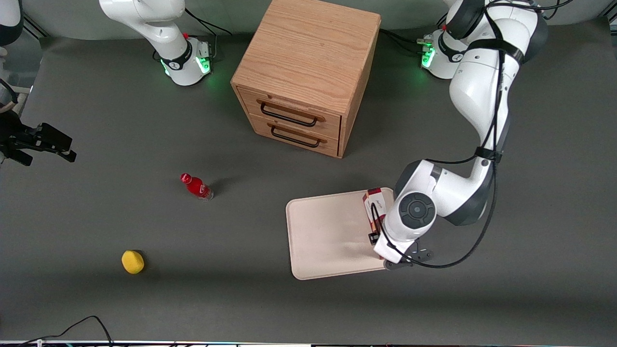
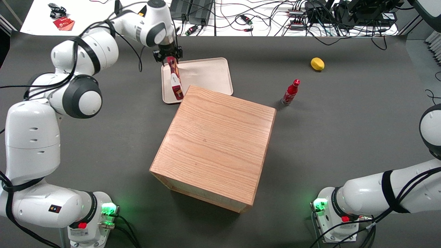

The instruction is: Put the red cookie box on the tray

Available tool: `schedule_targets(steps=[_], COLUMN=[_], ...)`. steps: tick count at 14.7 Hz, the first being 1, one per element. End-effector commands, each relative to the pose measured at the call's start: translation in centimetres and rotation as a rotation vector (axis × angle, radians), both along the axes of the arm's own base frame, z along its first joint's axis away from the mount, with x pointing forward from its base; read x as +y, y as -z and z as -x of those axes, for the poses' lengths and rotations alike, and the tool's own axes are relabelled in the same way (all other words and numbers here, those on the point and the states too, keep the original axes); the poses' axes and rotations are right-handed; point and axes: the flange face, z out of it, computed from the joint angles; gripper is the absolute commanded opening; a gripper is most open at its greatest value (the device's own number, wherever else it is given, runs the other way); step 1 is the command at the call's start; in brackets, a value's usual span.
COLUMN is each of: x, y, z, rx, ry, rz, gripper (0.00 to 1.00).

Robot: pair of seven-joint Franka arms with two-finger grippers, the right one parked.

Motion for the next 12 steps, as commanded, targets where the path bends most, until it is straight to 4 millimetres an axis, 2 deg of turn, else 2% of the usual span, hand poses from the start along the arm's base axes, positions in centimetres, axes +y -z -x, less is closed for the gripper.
schedule_targets(steps=[1, 2, 4, 6, 9, 10, 12], x=[5.2, 8.0, 13.6, 18.6, 25.0, 26.2, 26.8], y=[-9.4, -12.3, -16.0, -18.9, -23.3, -24.7, -27.4], z=[0.5, 0.8, 2.4, 4.4, 8.2, 9.7, 12.9], rx=[0.034, 0.041, 0.070, 0.103, 0.142, 0.150, 0.139], ry=[0.115, 0.177, 0.268, 0.345, 0.414, 0.430, 0.440], rz=[-0.052, -0.058, -0.032, -0.027, 0.001, -0.005, -0.032], gripper=[1.00, 1.00, 1.00, 1.00, 1.00, 1.00, 1.00])
